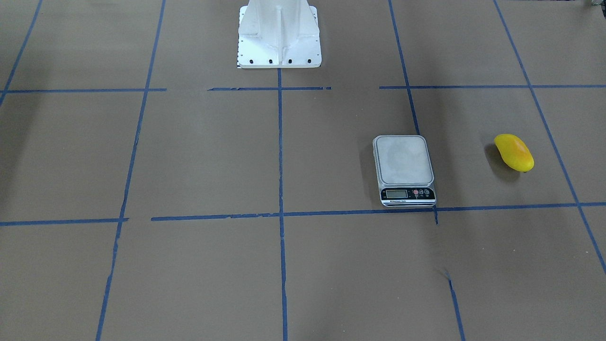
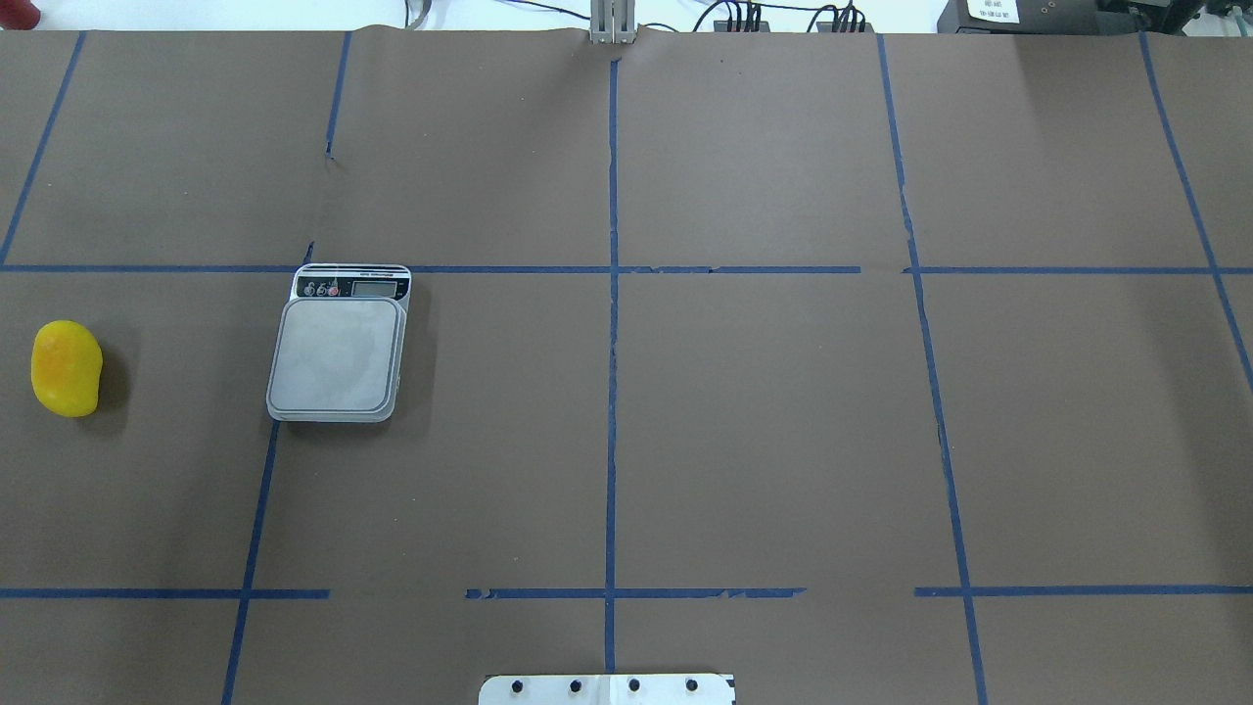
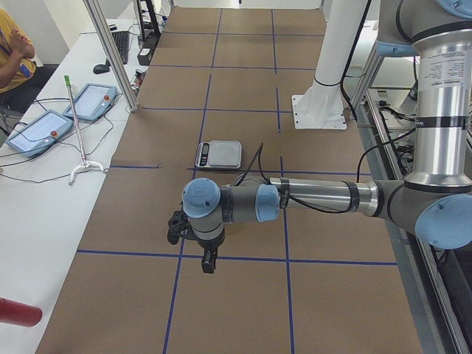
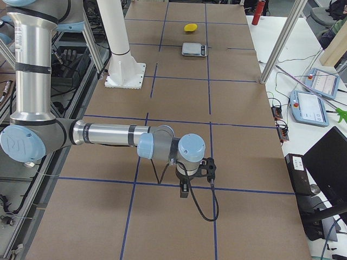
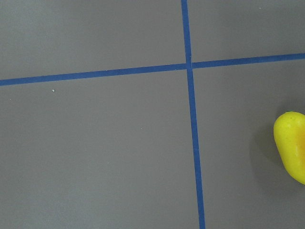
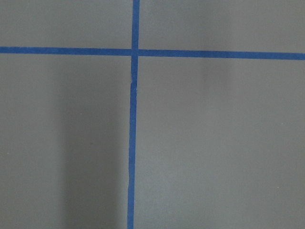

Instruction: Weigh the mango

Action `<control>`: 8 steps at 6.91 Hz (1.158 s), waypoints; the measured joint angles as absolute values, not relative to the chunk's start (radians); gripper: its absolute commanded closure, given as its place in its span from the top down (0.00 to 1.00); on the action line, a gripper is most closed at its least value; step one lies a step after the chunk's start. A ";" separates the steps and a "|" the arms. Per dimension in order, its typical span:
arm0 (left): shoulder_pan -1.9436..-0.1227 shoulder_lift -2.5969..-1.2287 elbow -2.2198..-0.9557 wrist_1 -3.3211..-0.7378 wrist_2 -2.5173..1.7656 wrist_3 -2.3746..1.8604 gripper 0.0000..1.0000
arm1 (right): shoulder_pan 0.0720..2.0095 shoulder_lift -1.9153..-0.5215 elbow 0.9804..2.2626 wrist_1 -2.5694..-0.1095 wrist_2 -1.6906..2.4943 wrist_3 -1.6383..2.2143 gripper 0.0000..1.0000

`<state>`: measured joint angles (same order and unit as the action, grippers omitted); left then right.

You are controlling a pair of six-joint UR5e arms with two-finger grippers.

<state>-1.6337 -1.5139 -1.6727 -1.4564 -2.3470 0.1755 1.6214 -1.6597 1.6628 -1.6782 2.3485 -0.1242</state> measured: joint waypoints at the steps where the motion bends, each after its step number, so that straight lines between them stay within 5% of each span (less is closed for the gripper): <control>1: -1.634 -1.518 -1.663 -1.456 -2.347 0.174 1.00 | 1.621 -1.660 1.663 -1.678 2.349 -0.124 1.00; 5: -1.632 -1.531 -1.636 -1.495 -2.381 0.085 1.00 | 1.621 -1.660 1.663 -1.678 2.349 -0.124 1.00; 8: -1.481 -1.534 -1.634 -1.755 -2.399 -0.523 1.00 | 1.621 -1.660 1.663 -1.678 2.349 -0.124 1.00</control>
<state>-1.4805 -1.5336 -1.6341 -1.7555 -2.3986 -0.5228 1.6214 -1.6598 1.6628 -1.6782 2.3485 -0.1243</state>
